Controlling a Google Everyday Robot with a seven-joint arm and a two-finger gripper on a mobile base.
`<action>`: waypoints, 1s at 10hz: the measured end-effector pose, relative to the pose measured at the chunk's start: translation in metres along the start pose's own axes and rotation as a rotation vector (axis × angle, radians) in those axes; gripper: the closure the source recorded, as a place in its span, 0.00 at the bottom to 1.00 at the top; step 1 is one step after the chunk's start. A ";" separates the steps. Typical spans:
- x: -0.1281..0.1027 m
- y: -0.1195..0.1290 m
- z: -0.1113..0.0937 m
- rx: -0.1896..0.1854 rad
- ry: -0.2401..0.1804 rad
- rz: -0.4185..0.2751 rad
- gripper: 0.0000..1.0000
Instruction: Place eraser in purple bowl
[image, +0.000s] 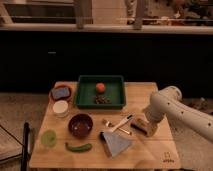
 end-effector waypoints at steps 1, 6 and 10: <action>0.000 0.000 0.000 0.008 -0.002 0.043 0.20; -0.010 -0.005 0.012 -0.007 -0.061 0.194 0.20; -0.018 -0.006 0.021 -0.012 -0.170 0.224 0.20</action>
